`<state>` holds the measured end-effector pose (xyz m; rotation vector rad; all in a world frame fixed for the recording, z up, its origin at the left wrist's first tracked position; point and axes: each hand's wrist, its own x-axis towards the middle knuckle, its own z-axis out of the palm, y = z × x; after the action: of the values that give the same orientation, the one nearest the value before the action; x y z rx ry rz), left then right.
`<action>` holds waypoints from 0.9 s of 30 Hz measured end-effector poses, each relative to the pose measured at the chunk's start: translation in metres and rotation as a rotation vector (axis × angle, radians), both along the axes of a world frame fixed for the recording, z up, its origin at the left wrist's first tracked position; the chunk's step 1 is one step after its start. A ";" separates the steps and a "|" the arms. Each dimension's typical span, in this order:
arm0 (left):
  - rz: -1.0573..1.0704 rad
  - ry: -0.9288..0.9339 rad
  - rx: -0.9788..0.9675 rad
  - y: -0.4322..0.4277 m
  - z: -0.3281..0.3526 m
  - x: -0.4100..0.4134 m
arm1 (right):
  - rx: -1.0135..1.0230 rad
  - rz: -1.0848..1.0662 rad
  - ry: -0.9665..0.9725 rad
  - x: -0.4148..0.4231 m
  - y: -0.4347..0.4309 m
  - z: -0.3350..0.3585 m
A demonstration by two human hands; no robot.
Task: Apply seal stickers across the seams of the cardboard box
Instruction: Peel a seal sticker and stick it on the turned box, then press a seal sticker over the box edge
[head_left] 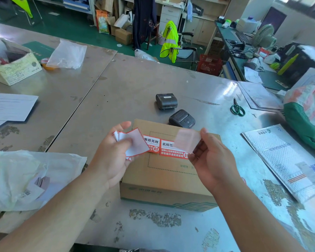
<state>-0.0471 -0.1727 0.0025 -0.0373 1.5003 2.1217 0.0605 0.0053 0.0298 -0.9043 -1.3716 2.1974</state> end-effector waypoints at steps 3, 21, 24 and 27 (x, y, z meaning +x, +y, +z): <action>0.046 -0.024 0.060 -0.004 -0.002 -0.001 | 0.005 -0.014 0.004 -0.003 -0.004 0.000; 0.016 0.173 0.030 -0.053 -0.001 -0.007 | -0.078 0.122 -0.139 -0.045 -0.058 0.006; 0.026 0.321 -0.072 -0.059 -0.003 -0.008 | -0.072 0.132 -0.209 -0.052 -0.067 0.008; -0.023 0.565 -0.320 -0.065 -0.006 -0.006 | -0.079 0.141 -0.266 -0.060 -0.073 0.009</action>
<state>-0.0527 -0.2376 -0.0036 0.4992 2.1360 1.9397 0.0007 -0.0677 0.0385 -1.1989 -1.5172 2.3147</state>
